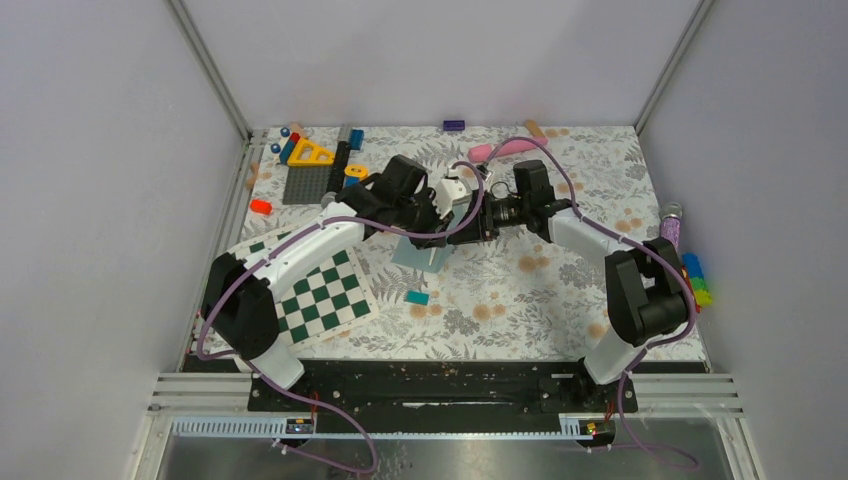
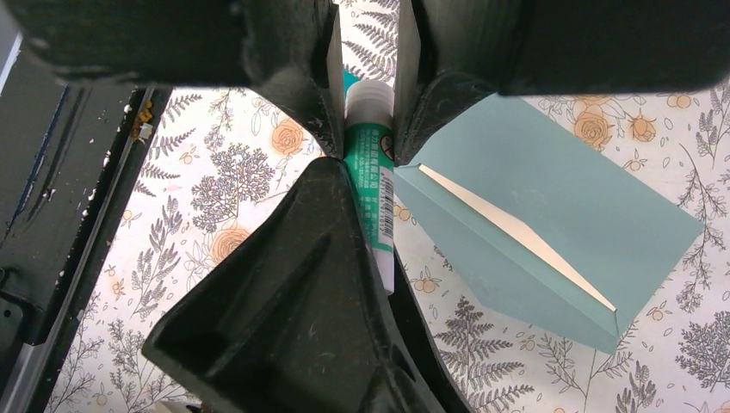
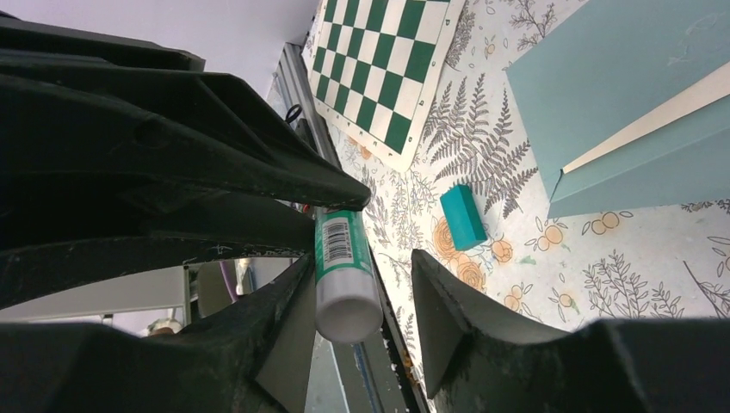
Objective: Place the letter into the envelope and seal it
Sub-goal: Pick up the solid glue from the center of the board, then adjust the solid glue.
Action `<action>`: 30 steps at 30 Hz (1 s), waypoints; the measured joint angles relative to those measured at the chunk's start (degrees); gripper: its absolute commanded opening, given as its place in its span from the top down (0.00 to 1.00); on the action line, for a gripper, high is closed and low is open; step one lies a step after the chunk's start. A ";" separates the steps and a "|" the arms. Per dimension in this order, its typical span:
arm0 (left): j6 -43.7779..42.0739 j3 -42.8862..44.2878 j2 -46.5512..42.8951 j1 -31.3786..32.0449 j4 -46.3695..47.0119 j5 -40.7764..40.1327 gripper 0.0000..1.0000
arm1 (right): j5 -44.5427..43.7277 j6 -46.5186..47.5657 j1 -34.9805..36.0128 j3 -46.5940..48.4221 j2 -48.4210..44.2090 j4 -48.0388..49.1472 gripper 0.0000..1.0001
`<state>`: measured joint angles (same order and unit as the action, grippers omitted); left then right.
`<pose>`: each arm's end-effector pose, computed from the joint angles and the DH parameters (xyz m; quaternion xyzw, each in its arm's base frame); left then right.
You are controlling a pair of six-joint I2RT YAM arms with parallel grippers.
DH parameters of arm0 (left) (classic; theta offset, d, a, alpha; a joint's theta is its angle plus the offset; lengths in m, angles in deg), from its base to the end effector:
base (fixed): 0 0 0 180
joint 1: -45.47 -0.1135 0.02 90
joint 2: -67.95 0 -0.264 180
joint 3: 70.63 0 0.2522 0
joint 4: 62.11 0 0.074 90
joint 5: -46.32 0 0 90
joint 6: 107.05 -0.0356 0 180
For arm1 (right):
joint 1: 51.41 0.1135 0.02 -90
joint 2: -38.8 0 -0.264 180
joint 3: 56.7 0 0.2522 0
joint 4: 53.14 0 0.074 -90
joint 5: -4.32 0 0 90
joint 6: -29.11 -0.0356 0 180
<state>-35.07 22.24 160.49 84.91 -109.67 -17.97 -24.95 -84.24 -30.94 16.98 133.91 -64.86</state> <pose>0.2651 -0.2380 0.3008 0.5075 0.7571 -0.2696 0.3108 0.3215 0.1532 0.2343 -0.2215 0.7646 0.5657 0.2152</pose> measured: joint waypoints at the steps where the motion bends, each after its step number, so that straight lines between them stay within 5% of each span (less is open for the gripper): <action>1: -0.04 -0.02 0.00 0.04 0.00 -0.04 1.00 | 0.07 -0.17 -0.02 0.09 0.37 0.04 0.50; 9: -1.29 -1.55 -0.22 1.53 0.11 -0.33 1.00 | 0.48 -0.94 -0.02 0.33 0.68 0.24 0.46; 14: -1.68 -1.75 -0.22 2.16 0.17 -0.59 1.00 | 0.61 -0.98 0.00 0.37 0.70 0.48 0.61; 23: -1.57 -1.88 -0.24 2.29 1.14 -3.30 1.00 | 1.40 0.04 -0.02 1.77 1.05 -0.46 0.50; 30: -1.44 -1.90 -0.28 2.51 1.16 -3.74 1.00 | 1.40 1.07 -0.02 2.12 1.14 -2.78 0.65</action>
<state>-36.52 20.34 160.20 87.42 -108.51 -21.71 -23.55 -83.17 -30.97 19.10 135.05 -67.64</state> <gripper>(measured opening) 0.211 0.425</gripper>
